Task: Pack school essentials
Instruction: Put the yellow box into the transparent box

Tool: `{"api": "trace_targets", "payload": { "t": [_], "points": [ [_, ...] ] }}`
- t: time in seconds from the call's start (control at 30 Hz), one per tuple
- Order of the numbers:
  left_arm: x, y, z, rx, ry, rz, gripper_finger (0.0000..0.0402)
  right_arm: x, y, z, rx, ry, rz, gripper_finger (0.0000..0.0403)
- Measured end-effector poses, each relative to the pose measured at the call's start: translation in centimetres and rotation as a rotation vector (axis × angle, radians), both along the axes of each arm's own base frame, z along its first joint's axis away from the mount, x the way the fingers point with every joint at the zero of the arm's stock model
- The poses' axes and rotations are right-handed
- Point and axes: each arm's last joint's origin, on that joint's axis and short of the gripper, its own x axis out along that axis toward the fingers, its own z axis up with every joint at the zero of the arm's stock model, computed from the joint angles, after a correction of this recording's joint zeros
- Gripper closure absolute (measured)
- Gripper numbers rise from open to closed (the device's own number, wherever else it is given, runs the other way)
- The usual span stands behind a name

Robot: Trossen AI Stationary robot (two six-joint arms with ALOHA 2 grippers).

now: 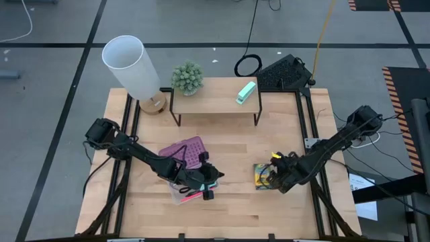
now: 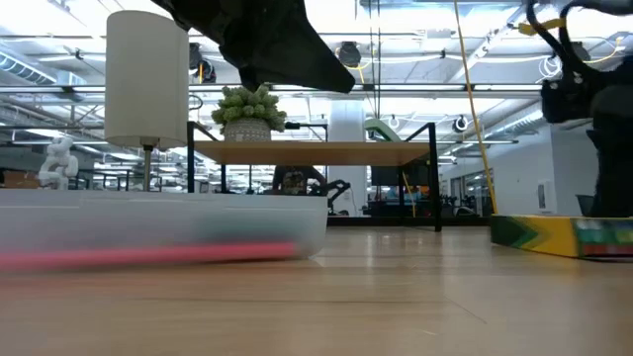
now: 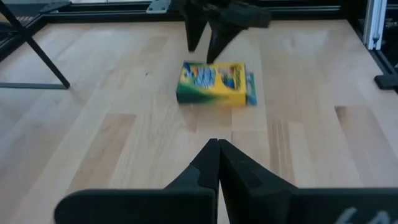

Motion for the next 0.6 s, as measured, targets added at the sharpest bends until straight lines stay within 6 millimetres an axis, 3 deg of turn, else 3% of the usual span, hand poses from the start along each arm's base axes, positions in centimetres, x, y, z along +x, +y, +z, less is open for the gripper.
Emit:
{"api": "trace_targets", "payload": {
  "t": [0.3,0.43,0.6],
  "points": [
    [0.4,-0.2,0.7,-0.049,-0.08,0.007,0.0394,3.2,0.2,0.7,-0.016,-0.215,0.229,0.017],
    [1.1,-0.5,0.7,-0.048,-0.099,-0.002,0.0394,3.5,0.4,0.8,0.02,-0.219,0.296,0.017],
    [3.6,-1.5,0.0,-0.023,-0.065,-0.076,0.0394,3.1,1.4,0.8,0.048,-0.205,0.415,0.017]
  ]
}}
